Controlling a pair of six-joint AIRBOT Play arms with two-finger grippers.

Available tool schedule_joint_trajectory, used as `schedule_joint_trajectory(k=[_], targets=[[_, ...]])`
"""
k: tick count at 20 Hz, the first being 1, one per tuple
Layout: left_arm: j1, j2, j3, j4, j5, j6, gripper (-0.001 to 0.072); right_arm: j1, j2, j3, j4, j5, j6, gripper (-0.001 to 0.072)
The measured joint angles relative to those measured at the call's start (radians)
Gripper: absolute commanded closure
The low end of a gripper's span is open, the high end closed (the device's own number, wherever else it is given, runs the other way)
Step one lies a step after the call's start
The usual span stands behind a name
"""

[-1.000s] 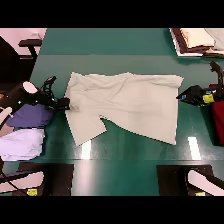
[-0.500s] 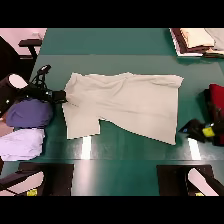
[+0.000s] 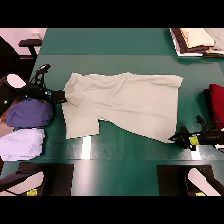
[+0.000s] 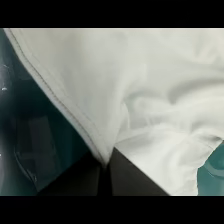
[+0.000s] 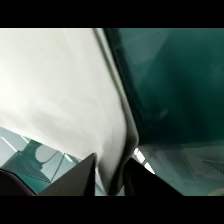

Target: Fold the shirts.

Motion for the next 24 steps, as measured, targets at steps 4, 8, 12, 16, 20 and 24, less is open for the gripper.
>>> schedule_joint_trajectory(k=[4,8,12,16,20,24], targets=[[0.0,0.019,0.002,-0.001,-0.002,0.0,0.0682,0.024,0.01,0.036,0.021,-0.043,-0.041,0.0695],[0.0,0.126,0.061,-0.003,-0.005,-0.003,0.0682,0.119,0.097,0.211,0.06,-0.011,-0.051,0.0695],[0.0,0.285,0.274,-0.003,-0.012,-0.006,0.0683,0.193,0.179,0.59,0.074,0.013,-0.026,0.0696],[0.0,0.393,0.605,-0.003,-0.012,-0.009,0.0683,0.215,0.183,1.052,0.024,0.054,0.012,0.0695],[0.0,0.426,0.918,-0.002,-0.017,-0.041,0.0684,0.221,0.094,1.546,-0.101,0.206,0.076,0.0696],[0.0,0.436,1.104,-0.003,0.008,-0.073,0.0684,0.222,0.022,1.827,-0.177,0.322,0.132,0.0697]])
